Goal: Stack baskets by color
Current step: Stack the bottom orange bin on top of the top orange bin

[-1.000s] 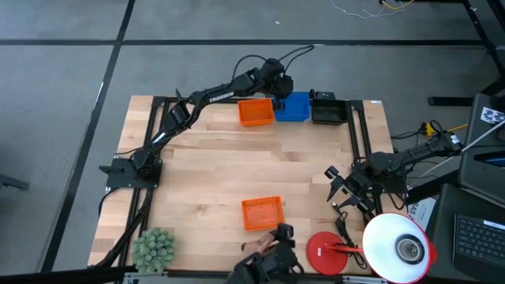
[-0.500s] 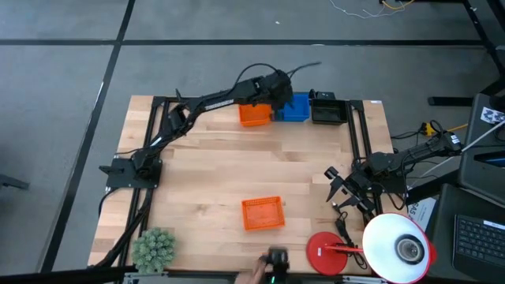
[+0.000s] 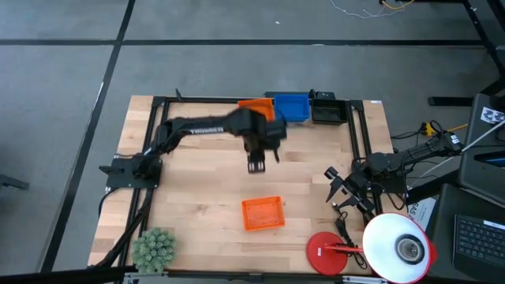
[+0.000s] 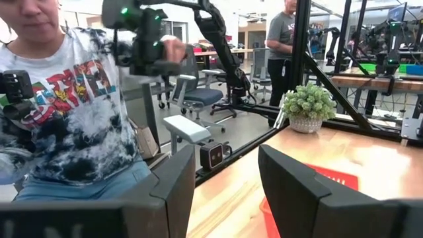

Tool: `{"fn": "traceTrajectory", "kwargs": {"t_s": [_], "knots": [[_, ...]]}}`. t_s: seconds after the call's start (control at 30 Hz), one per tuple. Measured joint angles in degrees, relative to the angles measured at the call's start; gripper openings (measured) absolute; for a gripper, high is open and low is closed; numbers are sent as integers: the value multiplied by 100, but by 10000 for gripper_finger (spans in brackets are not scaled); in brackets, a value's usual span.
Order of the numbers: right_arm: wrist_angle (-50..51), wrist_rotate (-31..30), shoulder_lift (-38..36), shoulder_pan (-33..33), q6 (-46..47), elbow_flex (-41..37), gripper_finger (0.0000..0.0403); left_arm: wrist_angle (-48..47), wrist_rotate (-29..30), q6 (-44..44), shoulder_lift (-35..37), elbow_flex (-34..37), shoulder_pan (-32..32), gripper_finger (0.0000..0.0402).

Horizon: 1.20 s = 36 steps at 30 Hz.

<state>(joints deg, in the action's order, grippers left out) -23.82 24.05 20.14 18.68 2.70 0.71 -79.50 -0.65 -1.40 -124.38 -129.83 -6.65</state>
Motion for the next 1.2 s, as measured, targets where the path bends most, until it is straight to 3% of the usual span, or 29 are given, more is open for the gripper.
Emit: {"fn": "traceTrajectory", "kwargs": {"t_s": [0.4, 0.73, 0.87, 1.2], "knots": [[-8, -42, -4, 0, 11, 0, 168, 1527, -55, -1204, -7, 1629, 1023, 115], [-10, -42, -2, 0, 9, 0, 168, 1941, -297, -1810, -9, 1768, 1497, 114], [-8, -42, -2, 0, 7, 0, 168, 2427, -367, -1964, -12, 2144, 1641, 114], [-8, -39, 0, 0, 20, 0, 168, 2794, 11, -2142, -17, 2629, 1699, 114]]}}
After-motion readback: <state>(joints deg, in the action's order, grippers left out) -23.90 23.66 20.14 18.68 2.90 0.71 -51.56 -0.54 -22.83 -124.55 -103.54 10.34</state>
